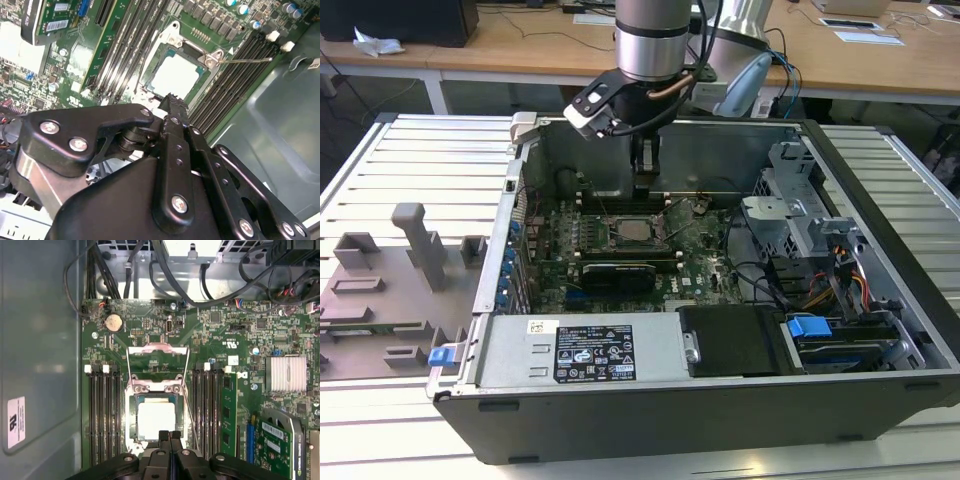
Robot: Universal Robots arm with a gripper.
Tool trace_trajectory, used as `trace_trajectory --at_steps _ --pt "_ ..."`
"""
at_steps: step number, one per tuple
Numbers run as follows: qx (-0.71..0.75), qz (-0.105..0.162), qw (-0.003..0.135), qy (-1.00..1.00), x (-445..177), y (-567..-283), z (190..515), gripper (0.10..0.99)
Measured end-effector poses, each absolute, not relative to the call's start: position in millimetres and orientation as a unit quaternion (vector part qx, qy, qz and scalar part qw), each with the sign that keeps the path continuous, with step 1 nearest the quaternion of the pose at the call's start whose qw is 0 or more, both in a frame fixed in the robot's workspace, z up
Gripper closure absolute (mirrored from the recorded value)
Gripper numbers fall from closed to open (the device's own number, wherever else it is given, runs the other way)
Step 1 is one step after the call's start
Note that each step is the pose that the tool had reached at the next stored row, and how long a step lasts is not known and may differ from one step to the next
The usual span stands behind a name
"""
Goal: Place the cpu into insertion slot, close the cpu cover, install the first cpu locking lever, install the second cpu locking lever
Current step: 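Close the cpu cover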
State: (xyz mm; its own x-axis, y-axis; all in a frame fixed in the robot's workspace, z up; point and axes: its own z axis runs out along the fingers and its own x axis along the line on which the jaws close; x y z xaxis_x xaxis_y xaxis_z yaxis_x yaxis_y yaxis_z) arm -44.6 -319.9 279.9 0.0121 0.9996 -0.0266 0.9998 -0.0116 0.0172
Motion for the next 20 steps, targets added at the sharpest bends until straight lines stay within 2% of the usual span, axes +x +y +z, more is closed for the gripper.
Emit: trace_trajectory --at_steps 20 --pt "0.711 -0.004 0.015 0.703 5 -320 280 0.98"
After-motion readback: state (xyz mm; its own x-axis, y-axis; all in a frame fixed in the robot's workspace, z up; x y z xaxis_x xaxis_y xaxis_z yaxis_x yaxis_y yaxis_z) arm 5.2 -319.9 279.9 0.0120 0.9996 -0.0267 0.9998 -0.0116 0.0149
